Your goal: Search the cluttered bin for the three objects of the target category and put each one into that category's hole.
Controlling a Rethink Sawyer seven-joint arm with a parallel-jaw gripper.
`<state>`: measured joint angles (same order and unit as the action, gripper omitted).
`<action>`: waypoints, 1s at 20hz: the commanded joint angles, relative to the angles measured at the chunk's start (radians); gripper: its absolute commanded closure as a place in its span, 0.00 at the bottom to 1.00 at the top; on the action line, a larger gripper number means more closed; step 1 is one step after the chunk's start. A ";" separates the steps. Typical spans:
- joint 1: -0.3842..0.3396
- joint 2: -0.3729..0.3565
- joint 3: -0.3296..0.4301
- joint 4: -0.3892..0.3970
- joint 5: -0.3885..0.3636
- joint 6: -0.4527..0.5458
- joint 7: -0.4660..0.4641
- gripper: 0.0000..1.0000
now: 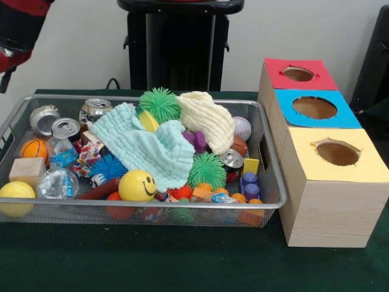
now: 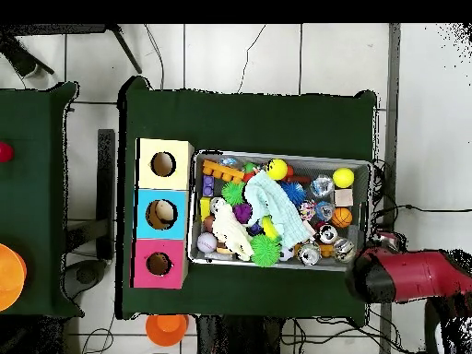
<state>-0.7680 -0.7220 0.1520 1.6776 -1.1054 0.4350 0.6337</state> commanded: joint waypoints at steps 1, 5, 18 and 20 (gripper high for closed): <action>0.000 -0.096 0.028 0.093 0.051 -0.039 0.097 0.00; -0.169 -0.059 0.209 0.190 0.188 -0.067 0.006 0.00; -0.310 0.020 0.375 0.229 0.230 -0.054 -0.038 0.00; -0.324 0.018 0.394 0.238 0.234 -0.050 -0.037 0.00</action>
<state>-1.0811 -0.7304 0.3887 1.8222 -0.9102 0.3890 0.6337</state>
